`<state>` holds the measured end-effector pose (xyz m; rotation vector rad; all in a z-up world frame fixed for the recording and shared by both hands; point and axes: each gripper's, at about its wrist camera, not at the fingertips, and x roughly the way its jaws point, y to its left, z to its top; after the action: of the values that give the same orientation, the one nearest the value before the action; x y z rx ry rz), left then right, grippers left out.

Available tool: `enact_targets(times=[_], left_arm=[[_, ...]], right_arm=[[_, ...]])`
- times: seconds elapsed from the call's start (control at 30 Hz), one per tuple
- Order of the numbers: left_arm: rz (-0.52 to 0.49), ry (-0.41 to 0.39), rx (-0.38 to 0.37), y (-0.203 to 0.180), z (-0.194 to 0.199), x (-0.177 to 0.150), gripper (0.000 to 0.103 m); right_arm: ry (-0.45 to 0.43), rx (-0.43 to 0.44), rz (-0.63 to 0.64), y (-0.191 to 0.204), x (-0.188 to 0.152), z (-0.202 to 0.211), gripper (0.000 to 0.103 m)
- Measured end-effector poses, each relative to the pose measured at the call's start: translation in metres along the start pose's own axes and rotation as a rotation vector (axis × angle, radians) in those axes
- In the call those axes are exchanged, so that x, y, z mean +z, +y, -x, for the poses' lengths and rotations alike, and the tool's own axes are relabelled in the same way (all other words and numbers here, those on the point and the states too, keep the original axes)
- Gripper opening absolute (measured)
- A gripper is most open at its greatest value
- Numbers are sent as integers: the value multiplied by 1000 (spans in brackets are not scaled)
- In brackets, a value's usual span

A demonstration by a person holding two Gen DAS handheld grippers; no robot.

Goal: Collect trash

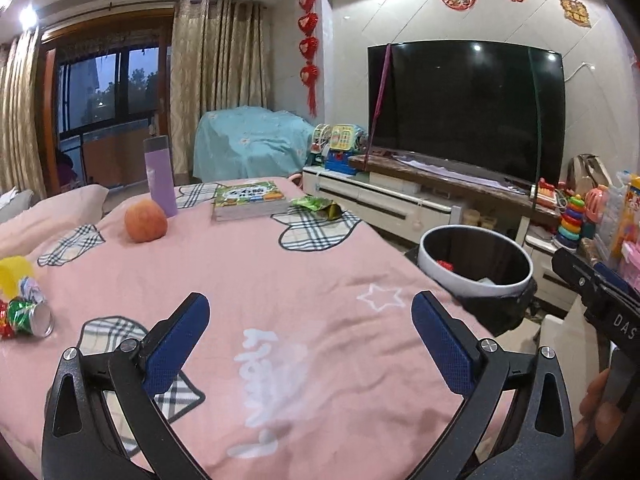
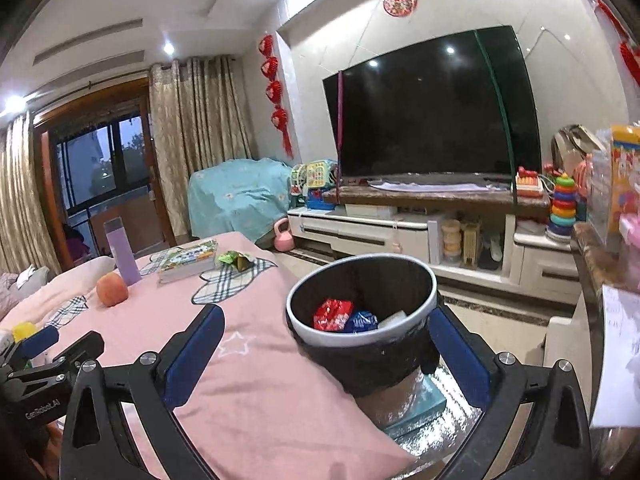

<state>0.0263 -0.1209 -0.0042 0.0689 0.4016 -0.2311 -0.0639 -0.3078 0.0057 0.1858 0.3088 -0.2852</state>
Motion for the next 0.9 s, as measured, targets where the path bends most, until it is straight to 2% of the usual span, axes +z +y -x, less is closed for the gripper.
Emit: enact_targets(times=[0.4, 0.9], left_arm=[[10, -26, 52, 7, 10, -10, 103], [31, -45, 82, 18, 19, -12, 103]], right_arm=[[-3, -34, 45, 12, -20, -1, 103], [-24, -28, 74, 23, -22, 3, 103]])
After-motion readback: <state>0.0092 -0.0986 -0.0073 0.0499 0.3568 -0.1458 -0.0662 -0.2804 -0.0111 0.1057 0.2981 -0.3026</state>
